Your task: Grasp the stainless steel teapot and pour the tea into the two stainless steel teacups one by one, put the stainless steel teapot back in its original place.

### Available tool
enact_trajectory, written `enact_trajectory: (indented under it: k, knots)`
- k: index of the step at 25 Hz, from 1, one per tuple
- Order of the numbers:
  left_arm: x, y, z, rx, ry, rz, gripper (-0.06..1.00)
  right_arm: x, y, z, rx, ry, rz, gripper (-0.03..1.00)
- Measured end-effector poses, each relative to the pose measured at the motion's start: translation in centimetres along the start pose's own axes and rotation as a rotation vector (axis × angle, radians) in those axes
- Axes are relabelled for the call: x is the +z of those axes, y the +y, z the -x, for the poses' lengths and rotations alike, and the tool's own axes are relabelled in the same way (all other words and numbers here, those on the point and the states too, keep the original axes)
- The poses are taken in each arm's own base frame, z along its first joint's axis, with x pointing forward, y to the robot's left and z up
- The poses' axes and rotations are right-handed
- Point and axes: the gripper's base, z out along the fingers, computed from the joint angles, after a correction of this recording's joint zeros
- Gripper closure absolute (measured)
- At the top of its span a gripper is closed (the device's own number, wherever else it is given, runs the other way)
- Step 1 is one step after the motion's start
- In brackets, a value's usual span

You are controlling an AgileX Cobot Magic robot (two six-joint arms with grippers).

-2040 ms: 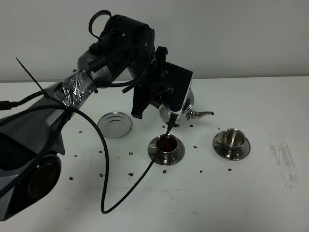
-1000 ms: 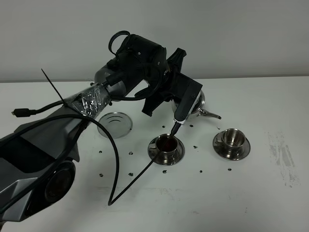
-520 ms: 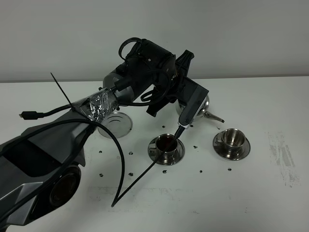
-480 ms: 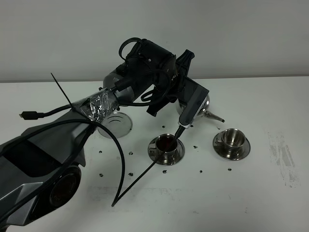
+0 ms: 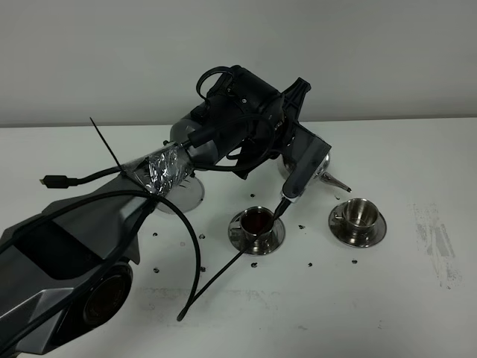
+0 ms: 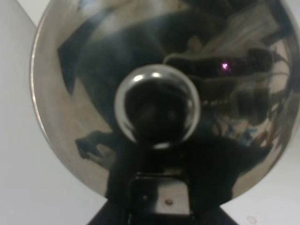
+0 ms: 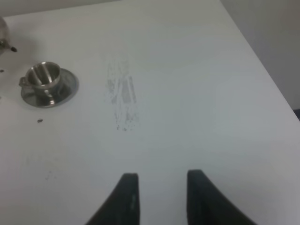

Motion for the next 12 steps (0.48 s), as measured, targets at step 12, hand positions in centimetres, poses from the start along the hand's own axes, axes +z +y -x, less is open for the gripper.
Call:
enact_trajectory:
  k: [12]
  knots:
    - [0.4, 0.1, 1.1, 0.069, 0.04, 0.012, 0.74, 0.0, 0.0, 0.0, 0.0, 0.0, 0.0, 0.73]
